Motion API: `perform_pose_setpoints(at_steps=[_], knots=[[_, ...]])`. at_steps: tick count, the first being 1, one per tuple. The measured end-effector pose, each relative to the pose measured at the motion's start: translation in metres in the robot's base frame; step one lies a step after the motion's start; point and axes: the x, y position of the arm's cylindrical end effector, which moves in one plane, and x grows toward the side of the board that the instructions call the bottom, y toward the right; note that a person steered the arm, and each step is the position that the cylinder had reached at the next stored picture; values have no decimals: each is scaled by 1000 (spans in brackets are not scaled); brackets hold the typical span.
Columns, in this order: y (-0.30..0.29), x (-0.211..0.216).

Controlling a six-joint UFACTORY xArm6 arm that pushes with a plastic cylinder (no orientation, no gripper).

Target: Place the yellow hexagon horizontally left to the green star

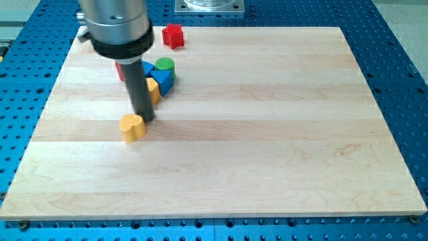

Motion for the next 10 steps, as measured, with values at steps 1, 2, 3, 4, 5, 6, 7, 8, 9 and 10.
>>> perform_pose_setpoints(at_steps=[1,2,3,4,5,6,7,8,9,10], knots=[[17,-3],[0,-25],[-48,-38],[-69,-46],[-69,-46],[-47,-33],[-36,-64],[-79,-68],[-91,-70],[-99,-124]])
